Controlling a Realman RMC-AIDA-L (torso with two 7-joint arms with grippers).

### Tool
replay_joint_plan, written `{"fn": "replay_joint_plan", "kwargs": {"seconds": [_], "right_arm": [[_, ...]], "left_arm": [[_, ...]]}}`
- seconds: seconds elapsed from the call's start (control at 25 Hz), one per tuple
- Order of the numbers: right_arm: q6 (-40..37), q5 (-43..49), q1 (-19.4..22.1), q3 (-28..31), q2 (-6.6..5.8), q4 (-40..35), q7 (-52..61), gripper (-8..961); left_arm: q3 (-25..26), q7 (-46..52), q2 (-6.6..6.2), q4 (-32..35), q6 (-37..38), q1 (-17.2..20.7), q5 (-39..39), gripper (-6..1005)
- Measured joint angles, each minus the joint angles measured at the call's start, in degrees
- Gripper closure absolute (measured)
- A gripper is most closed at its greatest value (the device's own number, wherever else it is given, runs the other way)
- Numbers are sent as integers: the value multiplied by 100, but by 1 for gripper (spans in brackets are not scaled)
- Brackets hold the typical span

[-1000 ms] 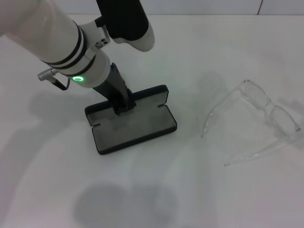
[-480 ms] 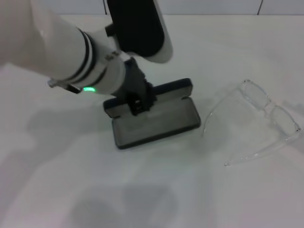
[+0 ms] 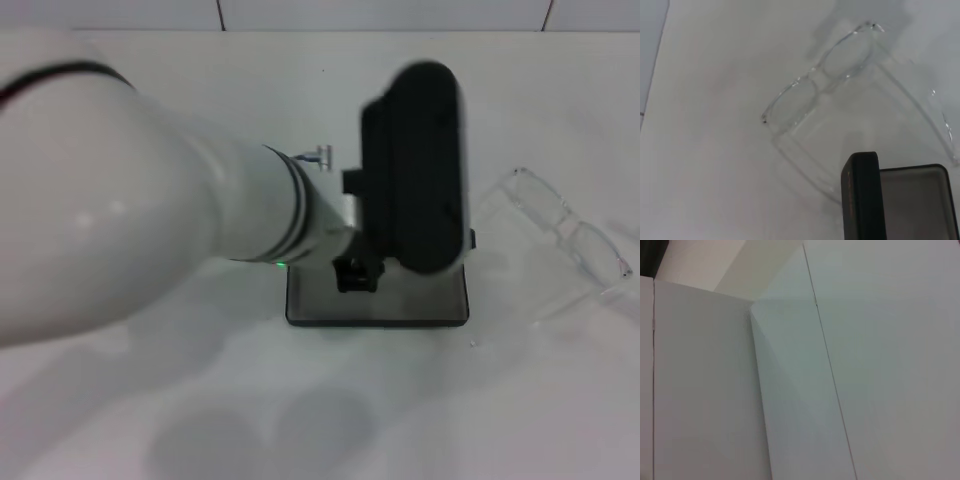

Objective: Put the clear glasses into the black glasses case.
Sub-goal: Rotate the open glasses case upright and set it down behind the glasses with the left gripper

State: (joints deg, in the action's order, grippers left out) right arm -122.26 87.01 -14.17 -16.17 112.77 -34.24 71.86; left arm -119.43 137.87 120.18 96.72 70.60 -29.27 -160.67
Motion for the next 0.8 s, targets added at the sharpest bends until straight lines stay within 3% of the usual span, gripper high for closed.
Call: {"fn": "replay_joint_plan", "kwargs": {"seconds": [0.24,0.8], "right_arm": [[-69,-13,149,0,-12,111,-117,201],[-71,-12,282,62,-34,136,-170,202]], "left_arm": [[-133,82,12,-532,-203,-364,-72,748],[-190,295,14,-588,-389,-344,-157,702]]}}
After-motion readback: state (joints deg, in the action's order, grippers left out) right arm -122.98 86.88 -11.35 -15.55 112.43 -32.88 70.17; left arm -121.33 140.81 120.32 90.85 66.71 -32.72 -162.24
